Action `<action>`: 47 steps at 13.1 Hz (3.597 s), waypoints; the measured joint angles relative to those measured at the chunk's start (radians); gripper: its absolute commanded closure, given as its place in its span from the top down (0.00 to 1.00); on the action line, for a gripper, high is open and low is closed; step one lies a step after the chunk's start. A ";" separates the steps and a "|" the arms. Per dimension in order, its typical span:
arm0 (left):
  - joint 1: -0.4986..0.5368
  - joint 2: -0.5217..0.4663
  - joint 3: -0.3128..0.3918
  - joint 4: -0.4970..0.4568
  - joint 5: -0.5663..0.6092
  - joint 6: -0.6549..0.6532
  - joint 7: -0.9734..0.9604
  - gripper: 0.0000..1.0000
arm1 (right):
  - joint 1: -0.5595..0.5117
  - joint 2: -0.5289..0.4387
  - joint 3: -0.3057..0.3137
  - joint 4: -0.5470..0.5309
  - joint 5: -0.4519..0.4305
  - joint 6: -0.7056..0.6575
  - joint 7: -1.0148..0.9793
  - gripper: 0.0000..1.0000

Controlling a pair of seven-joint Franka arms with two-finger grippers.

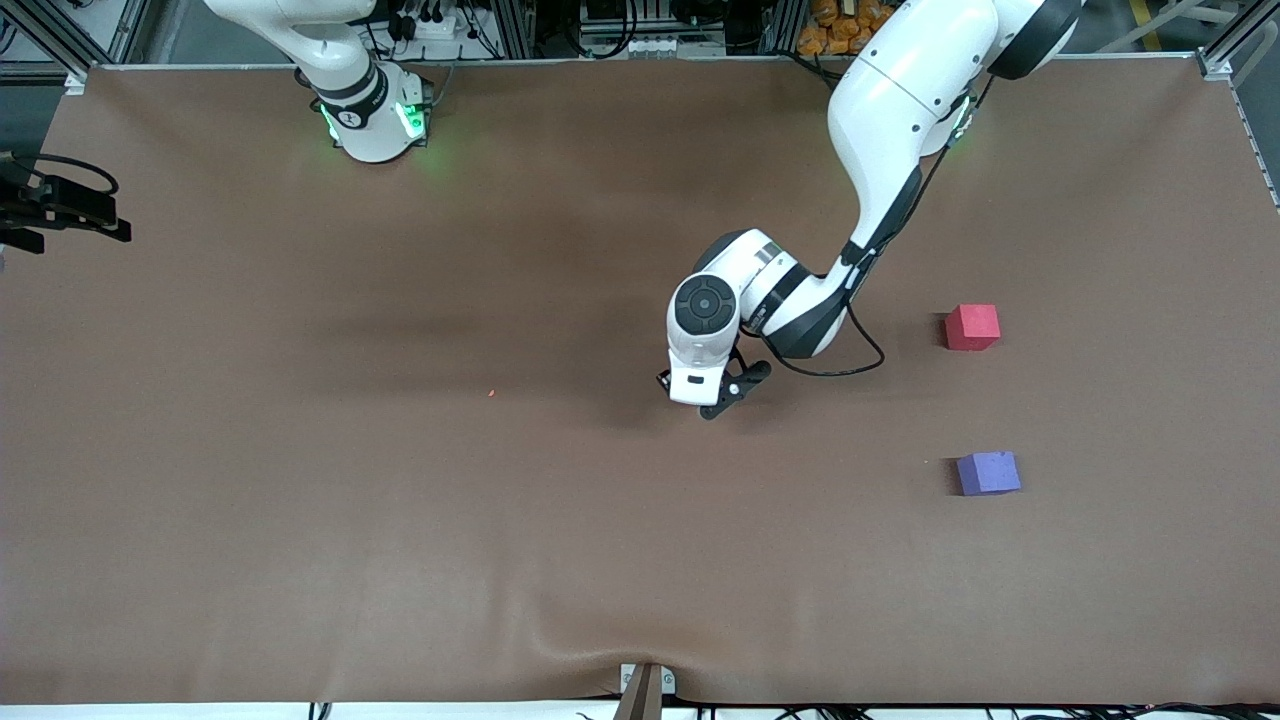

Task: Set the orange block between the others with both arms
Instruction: 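Carry the orange cube with the left gripper between pink and purple cubes, then lower the orange cube onto the table and open the left gripper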

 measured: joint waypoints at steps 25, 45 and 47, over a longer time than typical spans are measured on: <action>0.875 -0.323 -0.167 -0.489 0.170 0.133 1.216 0.00 | -0.007 0.000 0.022 0.003 -0.014 0.001 0.029 1.00; 0.929 -0.315 -0.166 -0.532 0.170 0.199 1.271 0.01 | -0.007 0.000 0.026 0.015 -0.018 0.009 0.029 1.00; 0.929 -0.309 -0.166 -0.533 0.170 0.205 1.271 0.48 | -0.007 0.000 0.026 0.015 -0.018 0.009 0.029 1.00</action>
